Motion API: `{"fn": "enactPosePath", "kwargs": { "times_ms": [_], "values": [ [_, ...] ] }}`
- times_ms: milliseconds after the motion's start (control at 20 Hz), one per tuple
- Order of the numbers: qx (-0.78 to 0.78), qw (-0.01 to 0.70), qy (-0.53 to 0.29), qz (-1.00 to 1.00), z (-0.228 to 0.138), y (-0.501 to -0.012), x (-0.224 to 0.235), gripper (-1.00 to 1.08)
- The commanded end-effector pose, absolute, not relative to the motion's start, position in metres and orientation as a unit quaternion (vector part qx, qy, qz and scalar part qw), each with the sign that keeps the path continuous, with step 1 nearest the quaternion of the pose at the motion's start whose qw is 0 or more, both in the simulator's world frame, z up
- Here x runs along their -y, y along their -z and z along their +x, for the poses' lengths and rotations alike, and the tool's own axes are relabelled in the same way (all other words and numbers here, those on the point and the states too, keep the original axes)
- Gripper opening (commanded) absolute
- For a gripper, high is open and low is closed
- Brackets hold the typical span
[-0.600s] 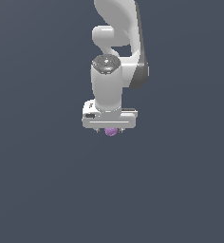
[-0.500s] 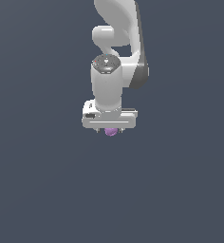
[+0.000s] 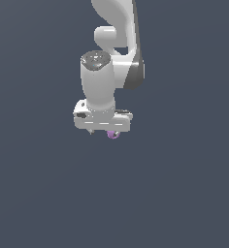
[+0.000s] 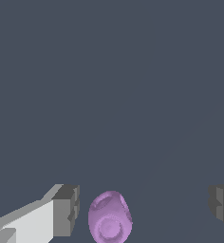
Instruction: Pick up the object and move it to a goal position.
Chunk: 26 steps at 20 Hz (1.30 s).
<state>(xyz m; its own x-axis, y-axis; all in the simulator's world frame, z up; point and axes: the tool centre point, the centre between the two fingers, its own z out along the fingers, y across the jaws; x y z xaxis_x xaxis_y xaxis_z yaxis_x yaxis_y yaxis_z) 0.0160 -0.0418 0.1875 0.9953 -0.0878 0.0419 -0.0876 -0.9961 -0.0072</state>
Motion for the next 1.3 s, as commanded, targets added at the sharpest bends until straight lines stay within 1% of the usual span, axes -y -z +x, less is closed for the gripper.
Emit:
{"fn": "enactPosePath", "kwargs": {
  "times_ms": [0,300,600,1250],
  "values": [
    [-0.045,0.003,0.021,-0.999,0.016,-0.188,0.043,1.00],
    [-0.032,0.002,0.020,-0.999,0.011,-0.182,0.040,1.00],
    [0.006,0.001,0.017,-1.000,-0.004,-0.164,0.035,1.00],
    [0.150,-0.001,0.004,-0.989,-0.073,-0.106,0.014,1.00]
  ]
}}
